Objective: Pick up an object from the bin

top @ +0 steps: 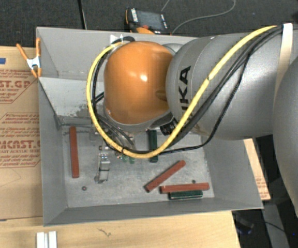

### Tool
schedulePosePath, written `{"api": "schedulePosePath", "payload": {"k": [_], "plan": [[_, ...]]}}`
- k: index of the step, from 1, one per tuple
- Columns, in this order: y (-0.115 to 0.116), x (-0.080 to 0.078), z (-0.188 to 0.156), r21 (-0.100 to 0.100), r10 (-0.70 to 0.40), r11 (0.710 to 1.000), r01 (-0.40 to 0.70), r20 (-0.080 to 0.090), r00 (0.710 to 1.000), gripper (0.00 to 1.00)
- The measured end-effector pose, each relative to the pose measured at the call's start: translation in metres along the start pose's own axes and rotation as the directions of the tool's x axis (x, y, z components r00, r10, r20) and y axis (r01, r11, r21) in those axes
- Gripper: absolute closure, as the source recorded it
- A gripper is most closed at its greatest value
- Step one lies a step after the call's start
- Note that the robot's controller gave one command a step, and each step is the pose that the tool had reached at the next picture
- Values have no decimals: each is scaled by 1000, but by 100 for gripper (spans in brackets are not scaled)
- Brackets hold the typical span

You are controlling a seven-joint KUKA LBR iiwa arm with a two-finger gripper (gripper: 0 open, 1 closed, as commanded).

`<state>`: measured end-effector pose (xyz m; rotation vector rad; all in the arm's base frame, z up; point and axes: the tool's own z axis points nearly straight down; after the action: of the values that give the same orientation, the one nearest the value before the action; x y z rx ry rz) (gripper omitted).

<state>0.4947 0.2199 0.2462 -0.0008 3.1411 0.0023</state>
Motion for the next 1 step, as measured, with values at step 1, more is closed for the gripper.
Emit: {"api": "schedulePosePath", "payload": {"k": [1], "plan": [[-33, -10, 181, 4, 81, 997, -81, -8, 997, 0]]}}
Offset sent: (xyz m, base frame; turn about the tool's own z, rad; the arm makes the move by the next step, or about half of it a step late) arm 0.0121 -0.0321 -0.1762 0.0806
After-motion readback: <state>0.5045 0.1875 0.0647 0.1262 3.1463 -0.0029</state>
